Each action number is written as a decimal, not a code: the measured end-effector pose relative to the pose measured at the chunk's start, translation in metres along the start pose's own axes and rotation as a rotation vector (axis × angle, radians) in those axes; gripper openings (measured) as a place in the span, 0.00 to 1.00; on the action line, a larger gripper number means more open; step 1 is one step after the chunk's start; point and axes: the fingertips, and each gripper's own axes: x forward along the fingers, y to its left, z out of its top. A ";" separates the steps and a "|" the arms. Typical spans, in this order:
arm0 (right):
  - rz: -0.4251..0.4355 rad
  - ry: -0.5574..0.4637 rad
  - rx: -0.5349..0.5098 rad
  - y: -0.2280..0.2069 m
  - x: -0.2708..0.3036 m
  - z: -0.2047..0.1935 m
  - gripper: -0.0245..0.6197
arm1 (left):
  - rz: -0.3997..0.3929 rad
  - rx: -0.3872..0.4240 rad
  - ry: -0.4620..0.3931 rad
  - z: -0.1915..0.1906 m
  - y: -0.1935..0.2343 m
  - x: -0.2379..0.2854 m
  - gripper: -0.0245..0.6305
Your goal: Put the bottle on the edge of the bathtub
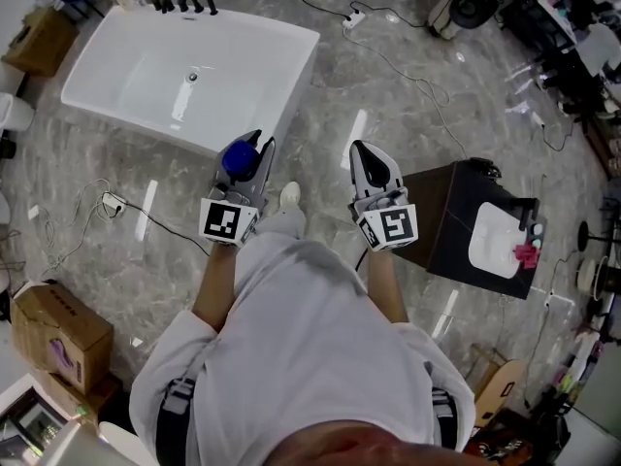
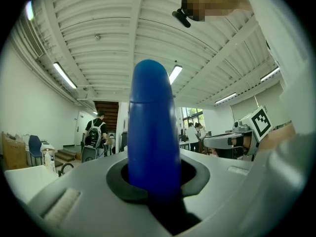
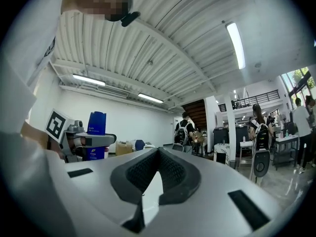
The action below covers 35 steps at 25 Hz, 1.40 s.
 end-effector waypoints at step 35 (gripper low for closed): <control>0.448 0.016 -0.001 -0.322 0.441 -0.045 0.04 | 0.429 -0.096 0.029 -0.081 0.228 0.408 0.17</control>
